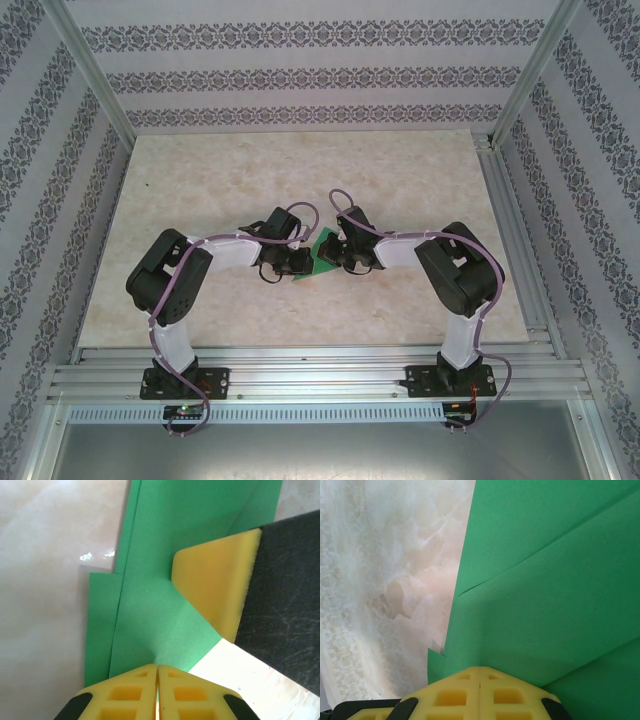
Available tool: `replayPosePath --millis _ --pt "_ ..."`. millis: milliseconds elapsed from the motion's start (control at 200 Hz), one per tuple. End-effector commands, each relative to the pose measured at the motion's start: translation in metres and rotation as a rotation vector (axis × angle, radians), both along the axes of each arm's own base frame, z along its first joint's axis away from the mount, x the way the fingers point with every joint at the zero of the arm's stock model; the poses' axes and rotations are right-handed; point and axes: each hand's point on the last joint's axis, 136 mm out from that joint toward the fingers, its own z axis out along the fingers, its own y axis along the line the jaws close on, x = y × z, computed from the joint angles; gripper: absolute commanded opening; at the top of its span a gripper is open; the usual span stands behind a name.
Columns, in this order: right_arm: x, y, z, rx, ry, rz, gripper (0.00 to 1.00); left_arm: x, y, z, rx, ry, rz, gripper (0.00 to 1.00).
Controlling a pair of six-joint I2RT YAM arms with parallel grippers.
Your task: Fold a paper plane with a square sheet of paper (pick it up from the middle)
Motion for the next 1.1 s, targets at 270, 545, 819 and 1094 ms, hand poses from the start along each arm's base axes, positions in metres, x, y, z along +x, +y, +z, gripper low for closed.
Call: replayPosePath --millis 270,545,819,1094 --pt "-0.030 -0.041 -0.063 -0.218 0.178 -0.043 0.02 -0.006 0.018 -0.008 0.109 -0.007 -0.014 0.10" --pt "-0.033 -0.045 -0.067 -0.255 0.191 -0.039 0.02 -0.016 0.022 -0.008 0.077 0.022 -0.024 0.09" --pt "-0.034 -0.047 -0.069 -0.266 0.198 -0.038 0.02 -0.021 0.040 -0.007 0.131 0.012 -0.017 0.10" --pt "-0.034 -0.048 -0.070 -0.277 0.200 -0.038 0.02 -0.024 0.058 -0.017 0.197 0.025 0.009 0.10"
